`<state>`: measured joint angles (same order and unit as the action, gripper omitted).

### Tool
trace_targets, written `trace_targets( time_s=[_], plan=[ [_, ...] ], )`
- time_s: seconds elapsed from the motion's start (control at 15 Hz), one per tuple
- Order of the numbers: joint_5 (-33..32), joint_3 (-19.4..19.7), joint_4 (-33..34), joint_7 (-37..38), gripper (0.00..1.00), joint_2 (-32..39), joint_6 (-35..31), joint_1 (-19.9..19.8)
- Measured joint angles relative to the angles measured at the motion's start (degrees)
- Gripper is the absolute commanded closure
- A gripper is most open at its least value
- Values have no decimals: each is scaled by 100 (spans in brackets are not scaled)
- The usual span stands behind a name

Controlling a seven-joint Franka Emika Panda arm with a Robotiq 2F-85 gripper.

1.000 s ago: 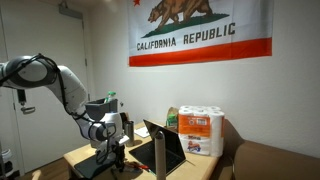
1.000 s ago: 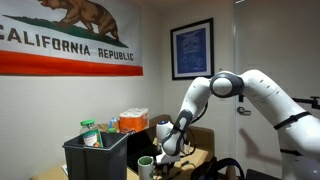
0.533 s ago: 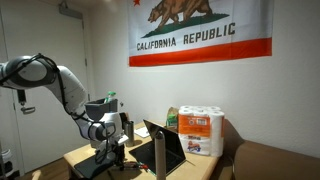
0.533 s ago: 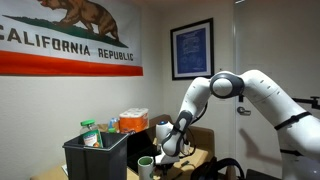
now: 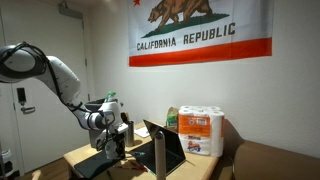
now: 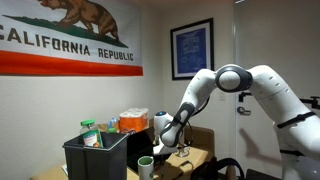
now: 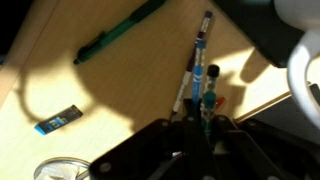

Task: Put the pen in the mug cup

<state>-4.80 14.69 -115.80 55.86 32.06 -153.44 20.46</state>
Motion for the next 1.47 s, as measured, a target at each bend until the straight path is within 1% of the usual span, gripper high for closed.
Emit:
trace_targets(
  time_s=[0.2,0.4,0.6,0.8,1.0,1.2,1.33,1.47],
  plan=[
    [-191,-59,-151,37,94,-597,394,66],
    [-284,-286,-339,41,94,-1217,774,23],
    [-232,-749,-527,-10,93,-1745,904,-180],
    [-1,-1243,-612,-182,93,-2106,997,-387],
    [540,-1652,-610,-677,93,-2363,1215,-552],
    [1513,-1945,-558,-1469,93,-2519,1455,-722],
    [2116,-2036,-457,-1943,93,-2544,1711,-823],
    [2548,-2045,-347,-2250,94,-2542,2003,-913]
  ],
)
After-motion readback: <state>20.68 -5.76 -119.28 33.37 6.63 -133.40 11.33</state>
